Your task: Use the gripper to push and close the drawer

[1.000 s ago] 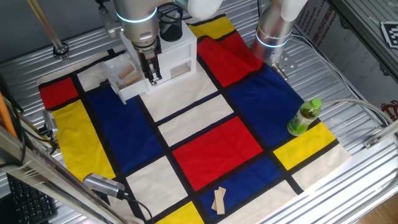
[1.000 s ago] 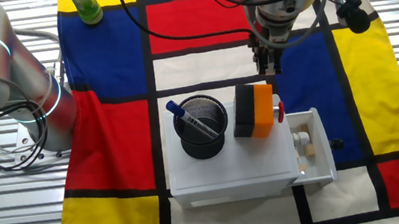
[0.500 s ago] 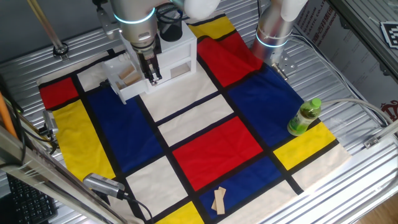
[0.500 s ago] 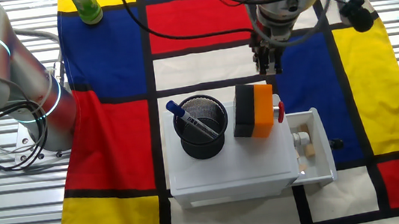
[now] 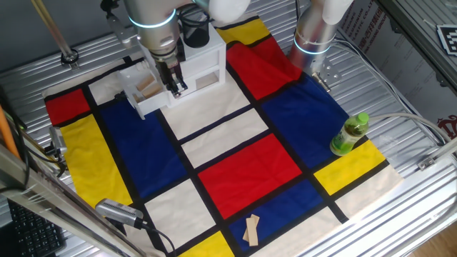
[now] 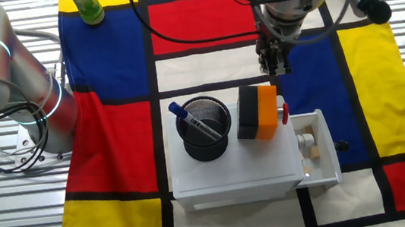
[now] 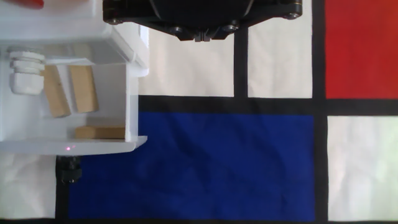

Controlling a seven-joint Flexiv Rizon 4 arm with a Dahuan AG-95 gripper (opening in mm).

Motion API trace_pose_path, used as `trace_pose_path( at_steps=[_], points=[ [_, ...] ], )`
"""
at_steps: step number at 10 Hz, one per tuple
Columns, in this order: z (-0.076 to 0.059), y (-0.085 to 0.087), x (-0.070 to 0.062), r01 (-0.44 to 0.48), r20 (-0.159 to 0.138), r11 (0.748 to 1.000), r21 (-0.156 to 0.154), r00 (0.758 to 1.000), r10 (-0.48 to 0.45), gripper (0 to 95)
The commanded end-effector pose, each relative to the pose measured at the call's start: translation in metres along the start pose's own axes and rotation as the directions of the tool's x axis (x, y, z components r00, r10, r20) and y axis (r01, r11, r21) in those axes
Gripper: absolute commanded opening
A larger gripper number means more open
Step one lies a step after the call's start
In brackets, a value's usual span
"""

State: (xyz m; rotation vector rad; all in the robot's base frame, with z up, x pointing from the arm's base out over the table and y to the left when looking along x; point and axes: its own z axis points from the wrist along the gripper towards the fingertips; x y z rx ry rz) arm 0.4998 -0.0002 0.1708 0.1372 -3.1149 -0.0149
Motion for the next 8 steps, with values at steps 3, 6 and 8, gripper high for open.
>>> trace_pose_path(
  at_steps=[3, 6, 8],
  points=[
    [0.000, 0.000, -0.001, -0.113, 0.011, 0.994, -0.012, 0.994, 0.113, 0.0],
    [0.000, 0.000, -0.001, -0.109, 0.009, 0.994, -0.016, 0.994, 0.109, 0.0],
    [0.007, -0.012, -0.013, -0.081, 0.005, 0.996, -0.019, 0.997, 0.081, 0.0]
  ],
)
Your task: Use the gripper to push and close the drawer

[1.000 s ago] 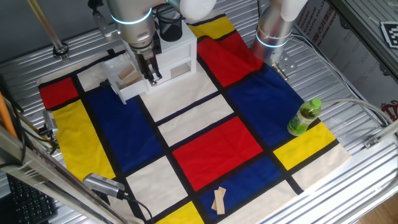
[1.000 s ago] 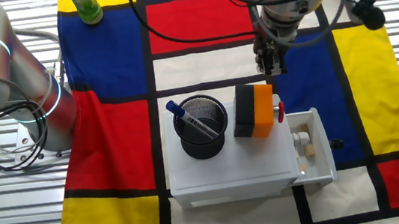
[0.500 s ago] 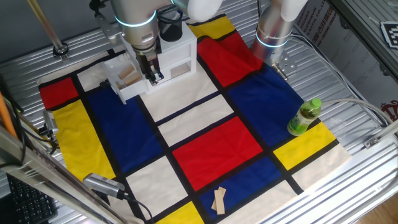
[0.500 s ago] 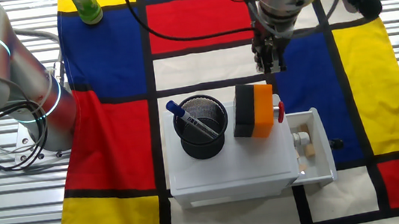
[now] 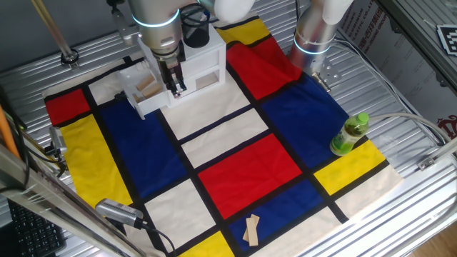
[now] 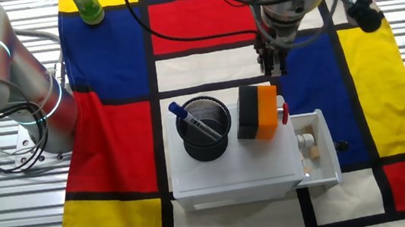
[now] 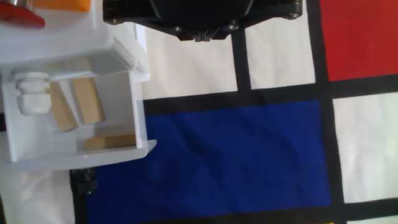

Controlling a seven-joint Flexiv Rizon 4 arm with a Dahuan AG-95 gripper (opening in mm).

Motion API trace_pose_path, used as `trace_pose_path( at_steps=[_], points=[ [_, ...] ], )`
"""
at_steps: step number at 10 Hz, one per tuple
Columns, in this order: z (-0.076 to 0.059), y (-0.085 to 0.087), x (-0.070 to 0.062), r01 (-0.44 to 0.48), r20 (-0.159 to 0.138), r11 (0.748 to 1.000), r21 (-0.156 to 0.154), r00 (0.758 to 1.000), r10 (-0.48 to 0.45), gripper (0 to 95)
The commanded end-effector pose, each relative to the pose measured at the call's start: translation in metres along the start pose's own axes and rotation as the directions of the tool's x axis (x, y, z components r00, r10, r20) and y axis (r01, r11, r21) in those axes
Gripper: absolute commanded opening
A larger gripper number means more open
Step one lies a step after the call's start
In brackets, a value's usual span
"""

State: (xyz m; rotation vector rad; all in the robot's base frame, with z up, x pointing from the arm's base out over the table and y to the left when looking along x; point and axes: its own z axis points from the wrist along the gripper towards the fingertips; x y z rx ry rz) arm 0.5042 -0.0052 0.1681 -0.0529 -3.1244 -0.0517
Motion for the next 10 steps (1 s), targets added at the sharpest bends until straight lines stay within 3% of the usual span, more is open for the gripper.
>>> trace_pose_path(
  at_steps=[1, 2, 6, 10],
  points=[
    [0.008, -0.011, -0.017, 0.050, -0.013, 0.999, 0.004, 0.999, -0.050, 0.0],
    [0.012, -0.016, -0.029, 0.062, -0.019, 0.998, 0.005, 0.998, -0.062, 0.0],
    [0.010, -0.009, -0.080, 0.058, -0.048, 0.998, 0.002, 0.997, -0.058, 0.0],
    [0.030, -0.023, -0.107, 0.084, -0.047, 0.996, 0.007, 0.995, -0.083, 0.0]
  ],
)
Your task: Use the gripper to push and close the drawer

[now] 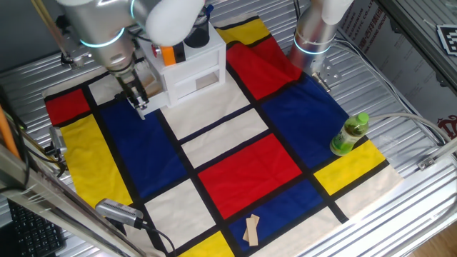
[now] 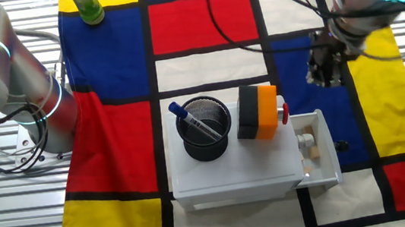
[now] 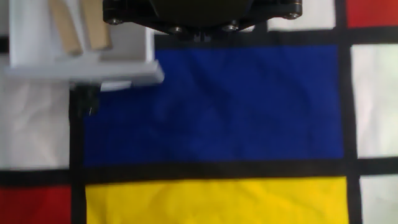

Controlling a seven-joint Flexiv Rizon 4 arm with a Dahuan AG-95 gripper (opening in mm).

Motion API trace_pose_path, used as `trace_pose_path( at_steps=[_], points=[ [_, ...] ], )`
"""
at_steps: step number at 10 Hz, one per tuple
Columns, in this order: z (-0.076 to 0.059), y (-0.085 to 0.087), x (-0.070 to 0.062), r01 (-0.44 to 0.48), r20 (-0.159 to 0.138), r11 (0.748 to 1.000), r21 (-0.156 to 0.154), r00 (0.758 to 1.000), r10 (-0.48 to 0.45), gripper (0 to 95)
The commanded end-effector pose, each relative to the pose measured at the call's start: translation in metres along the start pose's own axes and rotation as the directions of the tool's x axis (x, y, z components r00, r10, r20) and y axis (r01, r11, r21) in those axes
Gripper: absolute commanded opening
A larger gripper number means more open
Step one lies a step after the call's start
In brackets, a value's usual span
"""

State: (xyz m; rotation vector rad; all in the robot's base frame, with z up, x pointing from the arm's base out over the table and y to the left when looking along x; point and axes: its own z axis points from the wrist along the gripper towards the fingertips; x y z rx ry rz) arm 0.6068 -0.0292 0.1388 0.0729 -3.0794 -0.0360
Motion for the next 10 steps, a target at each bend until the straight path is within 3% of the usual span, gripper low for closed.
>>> trace_pose_path(
  at_steps=[1, 3, 10],
  points=[
    [0.006, -0.004, -0.011, 0.004, -0.003, 1.000, 0.000, 1.000, -0.004, 0.0],
    [0.010, -0.005, -0.022, 0.005, 0.003, 1.000, -0.002, 1.000, -0.005, 0.0],
    [0.010, -0.005, -0.026, 0.004, 0.017, 1.000, -0.003, 1.000, -0.004, 0.0]
  ],
)
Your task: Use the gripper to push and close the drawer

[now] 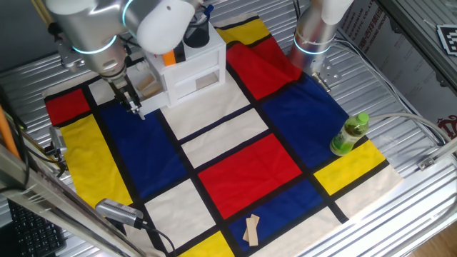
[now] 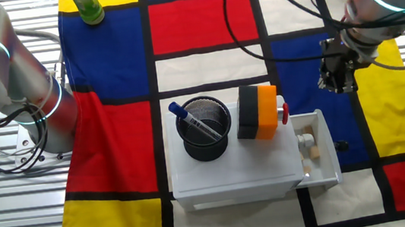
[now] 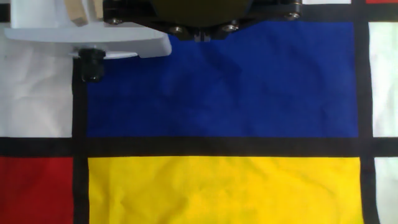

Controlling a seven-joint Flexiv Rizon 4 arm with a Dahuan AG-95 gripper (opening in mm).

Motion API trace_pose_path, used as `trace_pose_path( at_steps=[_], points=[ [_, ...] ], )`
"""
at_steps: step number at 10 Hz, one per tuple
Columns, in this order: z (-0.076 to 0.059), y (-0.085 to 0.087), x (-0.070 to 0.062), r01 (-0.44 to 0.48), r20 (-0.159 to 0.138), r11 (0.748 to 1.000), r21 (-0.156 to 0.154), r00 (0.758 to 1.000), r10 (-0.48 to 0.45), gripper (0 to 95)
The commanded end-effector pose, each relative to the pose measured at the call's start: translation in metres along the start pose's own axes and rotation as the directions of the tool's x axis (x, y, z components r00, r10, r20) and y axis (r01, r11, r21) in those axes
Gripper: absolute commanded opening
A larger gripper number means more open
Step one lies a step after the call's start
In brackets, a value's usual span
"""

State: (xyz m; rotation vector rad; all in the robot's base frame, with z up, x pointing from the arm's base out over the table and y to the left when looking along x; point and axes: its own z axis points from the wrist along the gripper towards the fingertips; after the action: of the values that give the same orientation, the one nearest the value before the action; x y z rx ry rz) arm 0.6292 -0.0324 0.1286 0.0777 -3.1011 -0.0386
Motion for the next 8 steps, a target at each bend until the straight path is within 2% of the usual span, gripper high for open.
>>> trace_pose_path(
  at_steps=[1, 4, 8],
  points=[
    [0.005, -0.002, -0.006, 0.005, -0.003, 1.000, -0.008, 1.000, -0.005, 0.0],
    [0.007, -0.003, -0.008, 0.005, -0.006, 1.000, -0.010, 1.000, -0.005, 0.0],
    [0.025, -0.011, -0.025, 0.025, -0.001, 1.000, 0.002, 1.000, -0.025, 0.0]
  ],
)
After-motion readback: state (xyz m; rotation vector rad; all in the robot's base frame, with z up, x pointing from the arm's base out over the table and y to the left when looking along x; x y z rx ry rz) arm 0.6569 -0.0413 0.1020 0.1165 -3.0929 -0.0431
